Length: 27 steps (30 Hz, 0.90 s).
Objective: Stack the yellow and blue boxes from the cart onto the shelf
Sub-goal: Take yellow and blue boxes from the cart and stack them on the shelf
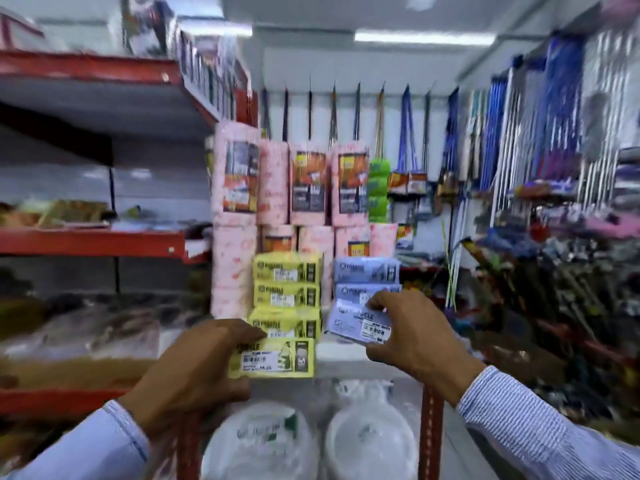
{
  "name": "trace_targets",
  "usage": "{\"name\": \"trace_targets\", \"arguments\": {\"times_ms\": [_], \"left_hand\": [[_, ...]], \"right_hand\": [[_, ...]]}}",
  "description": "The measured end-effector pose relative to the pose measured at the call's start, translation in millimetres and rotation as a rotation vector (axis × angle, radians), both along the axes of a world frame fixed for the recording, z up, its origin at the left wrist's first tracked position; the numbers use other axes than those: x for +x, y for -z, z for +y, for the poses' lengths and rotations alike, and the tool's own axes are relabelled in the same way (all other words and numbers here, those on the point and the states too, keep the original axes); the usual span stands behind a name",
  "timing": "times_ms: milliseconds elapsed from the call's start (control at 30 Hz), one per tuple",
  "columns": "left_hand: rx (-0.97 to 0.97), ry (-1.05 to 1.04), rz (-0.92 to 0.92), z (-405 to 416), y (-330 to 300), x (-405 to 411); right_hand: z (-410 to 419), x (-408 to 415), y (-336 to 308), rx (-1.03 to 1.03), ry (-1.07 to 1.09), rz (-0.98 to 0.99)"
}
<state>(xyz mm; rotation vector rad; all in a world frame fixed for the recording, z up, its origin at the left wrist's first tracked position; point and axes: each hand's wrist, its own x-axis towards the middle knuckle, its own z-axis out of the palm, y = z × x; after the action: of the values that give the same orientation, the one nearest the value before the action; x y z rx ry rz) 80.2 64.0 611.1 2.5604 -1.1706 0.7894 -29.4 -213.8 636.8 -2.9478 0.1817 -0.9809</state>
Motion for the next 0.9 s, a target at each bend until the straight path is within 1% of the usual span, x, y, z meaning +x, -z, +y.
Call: {"name": "trace_targets", "arguments": {"times_ms": [100, 200, 300, 433, 667, 900], "left_hand": [[-0.061, 0.014, 0.005, -19.4, -17.4, 23.7], [-0.097, 0.027, -0.038, -38.4, -25.9, 49.8], [-0.098, 0.043, -0.057, -55.7, -29.6, 72.9], [-0.069, 0.026, -0.031, -68.8, -27.0, 94.6], [-0.087, -0.001, 0.013, -71.1, -19.9, 110.5], [-0.056, -0.021, 0.014, -73.4, -19.1, 107.3]], "right_hand": [[-11.6, 15.4, -11.5, -0.007, 0.037, -0.034], [-23.8, 34.3, -14.2, -0.054, 0.058, -0.03], [-33.0, 52.0, -10.1, -0.087, 0.066, -0.036], [-41.1, 71.4, -0.5, -0.125, 0.074, -0.025], [-48.3, 85.2, 4.5, -0.093, 0.07, -0.022], [-50.3, 87.0, 6.0, -0.06, 0.058, -0.033]]}}
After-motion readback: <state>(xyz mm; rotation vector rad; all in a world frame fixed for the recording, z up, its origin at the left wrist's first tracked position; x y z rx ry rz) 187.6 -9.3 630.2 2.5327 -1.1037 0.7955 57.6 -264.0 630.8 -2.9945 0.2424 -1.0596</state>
